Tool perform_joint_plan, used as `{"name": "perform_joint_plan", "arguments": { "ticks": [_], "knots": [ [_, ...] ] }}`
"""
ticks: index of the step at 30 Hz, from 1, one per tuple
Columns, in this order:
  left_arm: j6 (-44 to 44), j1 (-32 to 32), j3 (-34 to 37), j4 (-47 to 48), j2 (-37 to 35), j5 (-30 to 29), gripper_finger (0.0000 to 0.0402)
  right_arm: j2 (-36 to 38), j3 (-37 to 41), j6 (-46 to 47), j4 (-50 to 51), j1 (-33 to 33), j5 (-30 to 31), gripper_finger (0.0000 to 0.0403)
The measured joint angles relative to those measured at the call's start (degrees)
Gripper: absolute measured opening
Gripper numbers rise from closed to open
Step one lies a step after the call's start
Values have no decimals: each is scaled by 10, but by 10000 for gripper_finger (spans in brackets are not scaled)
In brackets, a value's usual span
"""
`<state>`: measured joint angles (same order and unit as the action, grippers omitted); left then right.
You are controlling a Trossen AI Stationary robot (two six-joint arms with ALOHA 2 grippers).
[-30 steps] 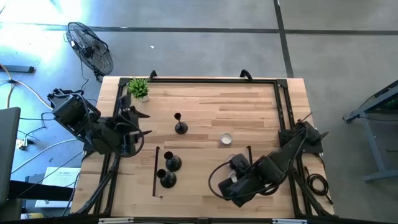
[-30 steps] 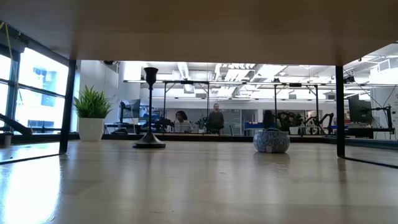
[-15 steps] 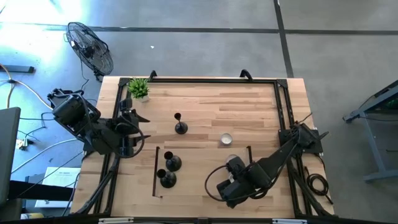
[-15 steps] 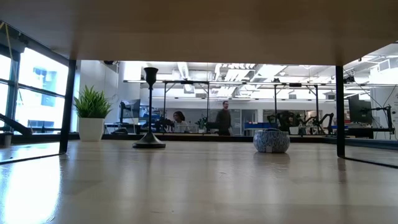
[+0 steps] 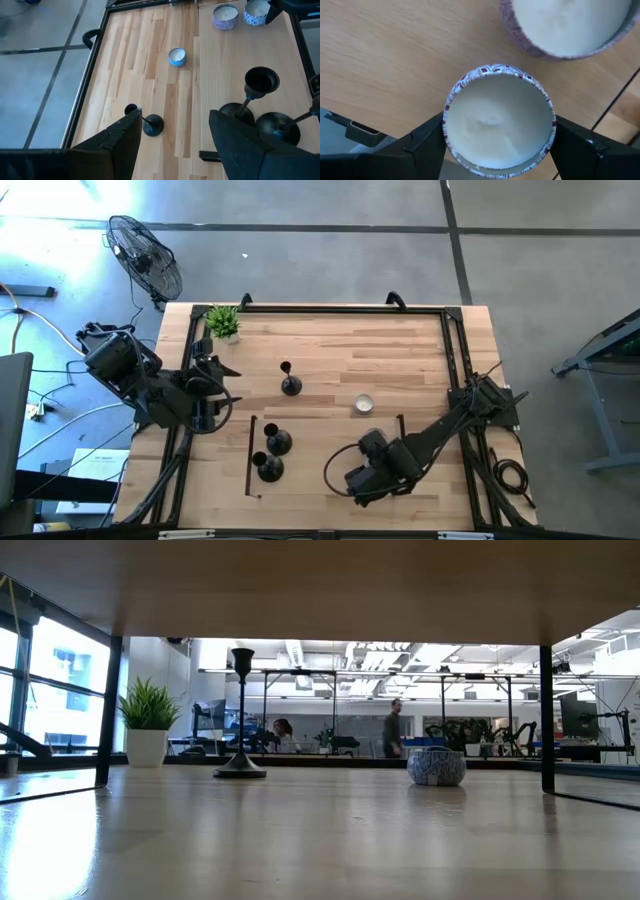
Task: Pick & Place candle stick holders
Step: Put the red scented candle on the shelf, then put the black candle holder on the shelf
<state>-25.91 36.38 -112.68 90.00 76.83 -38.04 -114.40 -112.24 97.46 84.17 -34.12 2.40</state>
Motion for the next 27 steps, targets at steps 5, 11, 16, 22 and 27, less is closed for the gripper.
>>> {"name": "perform_joint_plan", "arguments": {
  "ticks": [5,11,16,22,27],
  "knots": [
    [2,0,0,0,0,0,227,1,3,0,-3,1,-9,289],
    [2,0,0,0,0,0,227,1,3,0,-2,1,-14,377],
    [2,0,0,0,0,0,227,1,3,0,-2,1,-13,388],
    [1,0,0,0,0,0,227,3,0,-1,0,1,1,385],
    [1,0,0,0,2,0,227,17,-12,0,4,6,-2,388]
  ]
}}
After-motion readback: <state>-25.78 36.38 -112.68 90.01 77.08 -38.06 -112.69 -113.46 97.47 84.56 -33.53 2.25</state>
